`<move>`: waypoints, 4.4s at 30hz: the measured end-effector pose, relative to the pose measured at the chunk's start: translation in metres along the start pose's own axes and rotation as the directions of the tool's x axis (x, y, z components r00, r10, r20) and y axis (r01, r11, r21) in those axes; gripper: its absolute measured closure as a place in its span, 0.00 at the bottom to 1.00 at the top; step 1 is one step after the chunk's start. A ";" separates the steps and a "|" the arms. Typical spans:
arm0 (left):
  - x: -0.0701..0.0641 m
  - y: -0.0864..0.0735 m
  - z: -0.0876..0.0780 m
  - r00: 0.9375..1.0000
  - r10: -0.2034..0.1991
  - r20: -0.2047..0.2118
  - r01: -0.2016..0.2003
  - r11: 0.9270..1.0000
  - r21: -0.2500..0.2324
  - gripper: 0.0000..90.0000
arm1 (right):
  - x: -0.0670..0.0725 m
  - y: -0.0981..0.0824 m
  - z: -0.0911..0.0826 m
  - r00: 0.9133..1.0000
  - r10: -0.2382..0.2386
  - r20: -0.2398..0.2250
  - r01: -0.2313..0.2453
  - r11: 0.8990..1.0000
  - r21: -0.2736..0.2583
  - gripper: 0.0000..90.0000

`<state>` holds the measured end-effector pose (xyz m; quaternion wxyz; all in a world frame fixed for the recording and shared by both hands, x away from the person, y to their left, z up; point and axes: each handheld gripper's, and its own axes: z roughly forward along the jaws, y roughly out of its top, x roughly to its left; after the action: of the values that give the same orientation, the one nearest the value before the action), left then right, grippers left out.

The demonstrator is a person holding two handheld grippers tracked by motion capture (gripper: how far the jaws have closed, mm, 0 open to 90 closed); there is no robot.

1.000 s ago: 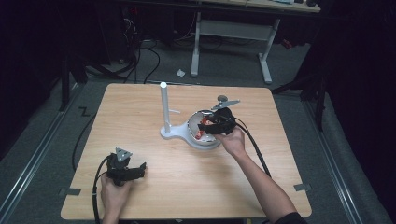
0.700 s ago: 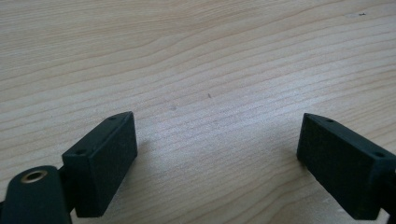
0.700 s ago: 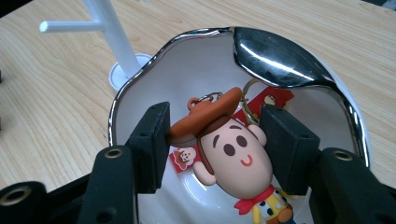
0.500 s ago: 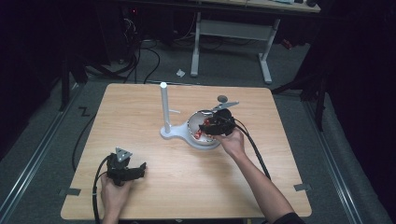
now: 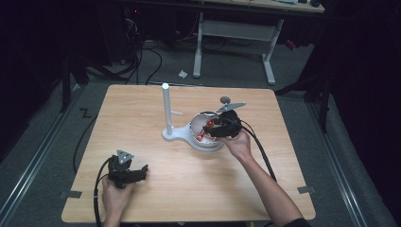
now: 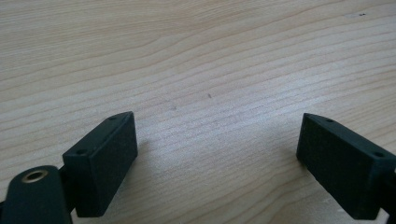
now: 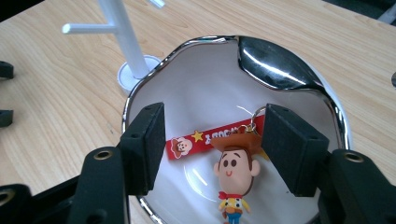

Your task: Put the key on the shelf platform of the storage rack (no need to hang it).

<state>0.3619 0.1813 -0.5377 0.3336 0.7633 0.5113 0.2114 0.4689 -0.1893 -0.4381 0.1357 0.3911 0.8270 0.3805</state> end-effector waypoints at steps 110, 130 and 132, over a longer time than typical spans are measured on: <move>0.000 0.000 0.000 1.000 0.002 0.000 -0.002 1.000 0.001 0.14 | -0.014 -0.111 -0.122 0.982 0.174 0.077 -0.152 0.960 -0.234 0.53; 0.000 0.000 0.000 1.000 0.002 0.000 -0.002 1.000 0.001 0.14 | -0.007 -0.129 -0.095 0.982 0.182 0.047 -0.172 0.969 -0.176 0.52; 0.000 0.000 0.000 1.000 0.002 0.000 -0.002 1.000 0.001 0.14 | -0.006 -0.130 -0.091 0.981 0.185 0.050 -0.174 0.970 -0.168 0.52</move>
<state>0.3622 0.1813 -0.5376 0.3330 0.7640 0.5106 0.2113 0.3545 -0.2941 -0.4730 0.1594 0.4643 0.7493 0.4445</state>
